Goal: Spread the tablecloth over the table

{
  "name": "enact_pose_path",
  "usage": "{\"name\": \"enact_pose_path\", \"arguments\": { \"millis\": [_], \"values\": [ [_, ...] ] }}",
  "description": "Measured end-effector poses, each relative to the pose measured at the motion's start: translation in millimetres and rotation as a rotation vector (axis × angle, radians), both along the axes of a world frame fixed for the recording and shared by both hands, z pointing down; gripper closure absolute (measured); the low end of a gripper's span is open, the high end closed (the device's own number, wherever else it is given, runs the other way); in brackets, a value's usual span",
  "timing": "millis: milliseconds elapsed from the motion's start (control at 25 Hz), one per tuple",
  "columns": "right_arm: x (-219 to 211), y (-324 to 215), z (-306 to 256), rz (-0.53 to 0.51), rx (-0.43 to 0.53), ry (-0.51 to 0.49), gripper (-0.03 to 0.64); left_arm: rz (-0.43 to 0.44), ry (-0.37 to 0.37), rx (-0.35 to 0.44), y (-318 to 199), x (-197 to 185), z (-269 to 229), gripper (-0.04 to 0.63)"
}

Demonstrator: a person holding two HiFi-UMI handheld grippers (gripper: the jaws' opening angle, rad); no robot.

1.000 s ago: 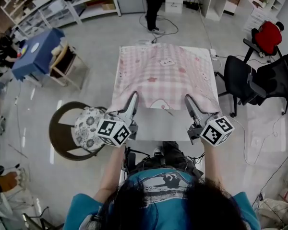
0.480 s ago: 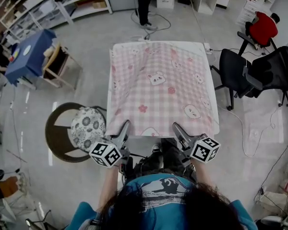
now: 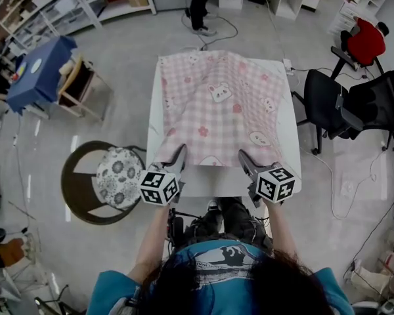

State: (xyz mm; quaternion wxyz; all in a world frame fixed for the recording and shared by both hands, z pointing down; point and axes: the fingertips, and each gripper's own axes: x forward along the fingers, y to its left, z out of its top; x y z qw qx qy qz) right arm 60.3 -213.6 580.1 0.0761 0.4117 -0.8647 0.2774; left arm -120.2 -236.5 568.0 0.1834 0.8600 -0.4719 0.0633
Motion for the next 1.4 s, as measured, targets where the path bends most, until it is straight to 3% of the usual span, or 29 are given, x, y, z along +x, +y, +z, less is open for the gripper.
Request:
{"name": "enact_pose_path", "arguments": {
  "millis": [160,520,720,880,1040,1160,1400],
  "values": [
    [8,-57,2,-0.048,0.023,0.071,0.601,-0.023,-0.038,0.029,-47,11,-2,0.541],
    [7,-165,8,-0.136,0.036,0.144,0.606,-0.090,-0.077,0.002,-140,14,2,0.543],
    [16,-208,6,-0.155,0.059,0.196,0.606,-0.060,-0.128,0.003,-177,29,-1,0.546],
    [37,-228,-3,-0.103,0.091,0.206,0.606,-0.013,-0.136,0.000,-196,49,-2,0.548],
    [56,-223,-7,-0.035,0.073,0.195,0.604,0.016,-0.112,-0.001,-197,65,-4,0.549],
    [51,-211,-7,-0.028,0.031,0.159,0.598,-0.013,-0.085,-0.020,-189,58,-2,0.548],
    [47,-183,-4,0.027,-0.022,0.068,0.595,-0.076,0.067,-0.098,-164,45,8,0.551]
  ]
}}
